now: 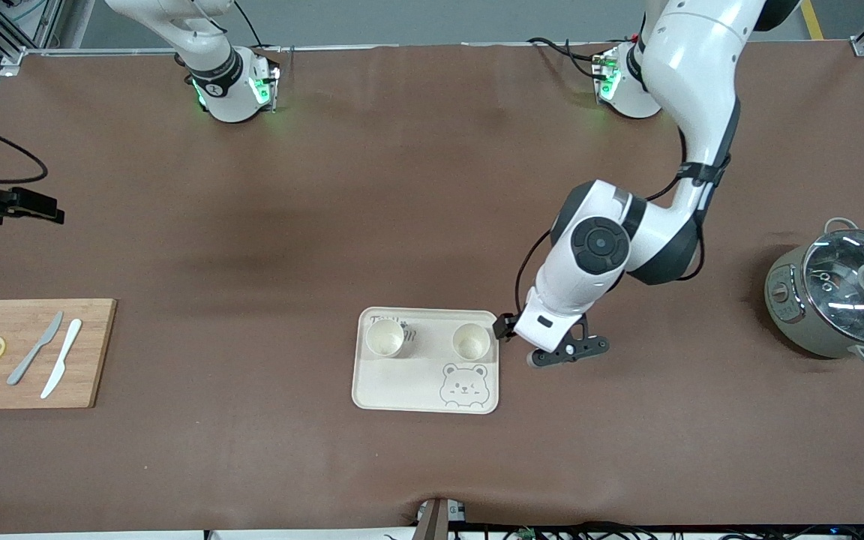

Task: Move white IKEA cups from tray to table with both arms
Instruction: 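Lower the left gripper onto one cup while the right gripper reaches the other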

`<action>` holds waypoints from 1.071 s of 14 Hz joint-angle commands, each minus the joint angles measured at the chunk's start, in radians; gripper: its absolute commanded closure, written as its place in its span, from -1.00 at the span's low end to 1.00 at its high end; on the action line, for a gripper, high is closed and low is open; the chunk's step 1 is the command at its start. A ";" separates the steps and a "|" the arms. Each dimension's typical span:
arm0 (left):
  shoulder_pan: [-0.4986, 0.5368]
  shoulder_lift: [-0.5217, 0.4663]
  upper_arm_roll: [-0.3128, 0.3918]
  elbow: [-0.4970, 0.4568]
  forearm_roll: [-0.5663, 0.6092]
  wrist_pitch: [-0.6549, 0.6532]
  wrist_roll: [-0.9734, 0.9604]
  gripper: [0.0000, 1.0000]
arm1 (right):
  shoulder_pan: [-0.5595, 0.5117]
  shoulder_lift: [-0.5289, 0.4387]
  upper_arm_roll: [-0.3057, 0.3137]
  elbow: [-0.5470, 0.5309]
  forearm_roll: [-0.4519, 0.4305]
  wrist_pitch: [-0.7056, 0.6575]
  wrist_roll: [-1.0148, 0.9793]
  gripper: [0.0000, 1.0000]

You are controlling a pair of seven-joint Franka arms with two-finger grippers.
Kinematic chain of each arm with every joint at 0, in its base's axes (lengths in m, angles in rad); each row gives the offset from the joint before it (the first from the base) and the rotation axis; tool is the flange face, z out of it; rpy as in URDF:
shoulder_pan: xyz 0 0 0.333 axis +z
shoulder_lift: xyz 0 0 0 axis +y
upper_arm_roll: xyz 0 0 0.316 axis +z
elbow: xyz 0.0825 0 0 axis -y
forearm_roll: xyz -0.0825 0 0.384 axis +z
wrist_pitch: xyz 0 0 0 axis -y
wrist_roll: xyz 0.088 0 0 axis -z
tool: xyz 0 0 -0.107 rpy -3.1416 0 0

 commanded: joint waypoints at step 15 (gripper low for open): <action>-0.090 0.118 0.016 0.003 0.031 0.097 -0.087 -1.00 | 0.127 0.246 0.020 0.015 0.128 0.220 0.339 -1.00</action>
